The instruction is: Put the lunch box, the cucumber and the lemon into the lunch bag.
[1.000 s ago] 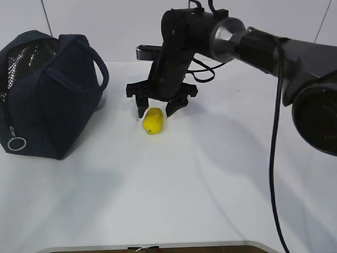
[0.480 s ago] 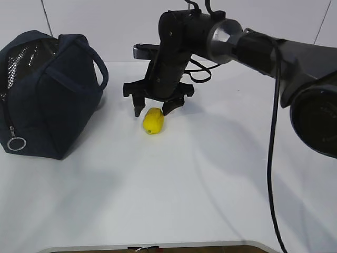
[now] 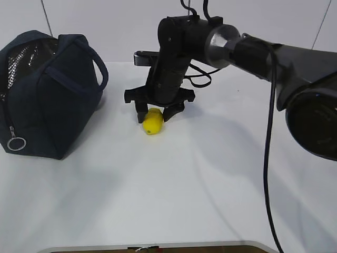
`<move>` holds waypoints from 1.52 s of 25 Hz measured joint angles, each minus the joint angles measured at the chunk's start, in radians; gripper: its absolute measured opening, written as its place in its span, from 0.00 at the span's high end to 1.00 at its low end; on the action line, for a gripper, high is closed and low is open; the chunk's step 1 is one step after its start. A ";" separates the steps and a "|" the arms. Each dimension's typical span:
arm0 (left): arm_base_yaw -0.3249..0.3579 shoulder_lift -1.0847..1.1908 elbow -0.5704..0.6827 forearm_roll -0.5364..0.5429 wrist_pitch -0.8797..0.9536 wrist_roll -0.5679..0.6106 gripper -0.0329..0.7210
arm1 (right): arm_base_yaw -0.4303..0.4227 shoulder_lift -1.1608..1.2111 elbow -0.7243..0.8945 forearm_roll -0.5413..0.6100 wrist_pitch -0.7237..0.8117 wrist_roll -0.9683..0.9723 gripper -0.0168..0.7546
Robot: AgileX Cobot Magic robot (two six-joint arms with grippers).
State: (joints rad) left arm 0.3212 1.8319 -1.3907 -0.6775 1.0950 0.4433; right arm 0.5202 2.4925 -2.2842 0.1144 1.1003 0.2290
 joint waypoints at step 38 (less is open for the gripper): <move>0.000 0.002 0.000 -0.241 0.105 0.134 0.97 | 0.000 0.037 -0.539 0.589 0.088 -0.134 0.53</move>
State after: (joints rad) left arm 0.3212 1.8334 -1.3907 -0.9189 1.2002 0.5777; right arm 0.5202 2.5295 -2.8227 0.7033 1.1887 0.0953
